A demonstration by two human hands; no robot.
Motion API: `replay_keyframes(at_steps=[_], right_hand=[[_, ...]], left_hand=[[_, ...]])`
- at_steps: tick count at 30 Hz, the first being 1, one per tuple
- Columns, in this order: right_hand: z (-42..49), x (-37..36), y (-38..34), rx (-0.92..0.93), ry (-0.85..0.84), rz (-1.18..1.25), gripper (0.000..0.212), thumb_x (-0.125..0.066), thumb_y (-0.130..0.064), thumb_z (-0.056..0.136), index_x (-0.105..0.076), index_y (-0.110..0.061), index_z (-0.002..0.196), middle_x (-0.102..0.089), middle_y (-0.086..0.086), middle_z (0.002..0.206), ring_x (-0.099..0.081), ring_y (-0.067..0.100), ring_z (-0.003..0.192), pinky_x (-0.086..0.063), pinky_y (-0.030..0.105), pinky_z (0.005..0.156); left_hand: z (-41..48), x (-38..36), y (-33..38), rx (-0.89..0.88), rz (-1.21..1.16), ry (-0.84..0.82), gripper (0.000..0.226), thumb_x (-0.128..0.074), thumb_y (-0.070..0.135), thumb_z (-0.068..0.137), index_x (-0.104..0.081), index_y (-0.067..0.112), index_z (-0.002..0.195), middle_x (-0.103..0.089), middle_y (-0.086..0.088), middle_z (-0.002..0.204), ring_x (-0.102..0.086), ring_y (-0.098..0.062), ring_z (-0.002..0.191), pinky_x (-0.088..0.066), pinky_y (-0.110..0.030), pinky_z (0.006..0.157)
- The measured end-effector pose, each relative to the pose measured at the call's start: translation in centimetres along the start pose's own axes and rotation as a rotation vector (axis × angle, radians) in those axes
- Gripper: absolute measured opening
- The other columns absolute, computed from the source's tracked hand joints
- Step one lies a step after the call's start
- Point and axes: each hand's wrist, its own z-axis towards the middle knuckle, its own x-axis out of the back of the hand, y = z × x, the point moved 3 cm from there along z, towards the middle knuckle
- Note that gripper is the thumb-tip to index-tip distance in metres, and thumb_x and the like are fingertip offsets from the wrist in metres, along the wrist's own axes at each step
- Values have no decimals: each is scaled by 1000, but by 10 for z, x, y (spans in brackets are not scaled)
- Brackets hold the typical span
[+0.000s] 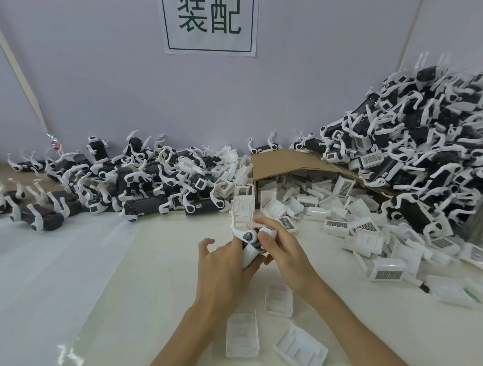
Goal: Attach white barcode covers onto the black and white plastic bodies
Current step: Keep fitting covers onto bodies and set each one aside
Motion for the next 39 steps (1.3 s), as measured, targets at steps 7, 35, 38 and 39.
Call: replay_keyframes(at_steps=[7, 35, 38, 39], right_hand=[[2, -1, 2, -138, 69, 145, 28, -54, -41, 98, -55, -17, 113, -72, 2, 88, -68, 15, 74, -55, 33, 74], [3, 16, -16, -18, -166, -63, 40, -48, -39, 89, -59, -43, 127, -61, -11, 118, -59, 6, 101, -49, 23, 80], [5, 9, -26, -52, -263, -55, 35, -53, -39, 91, -63, -37, 124, -66, 3, 115, -64, 16, 98, -54, 29, 77], [8, 9, -30, -40, -252, -90, 35, -55, -40, 91, -64, -35, 124, -67, 6, 116, -65, 21, 101, -54, 31, 79]], left_hand=[[1, 7, 1, -10, 21, 85, 26, -64, 50, 90, -57, 25, 91, -65, 11, 69, -65, -11, 65, -25, -34, 95], [15, 33, -15, 65, -610, -69, 20, -68, 62, 76, -71, 42, 77, -67, 9, 56, -59, -14, 49, -46, -26, 46], [15, 37, -18, 99, -676, 6, 24, -62, 59, 82, -73, 38, 78, -67, 4, 55, -60, -16, 50, -45, -29, 46], [15, 39, -18, 137, -710, 36, 34, -57, 63, 82, -73, 35, 75, -67, 0, 56, -60, -16, 49, -44, -29, 44]])
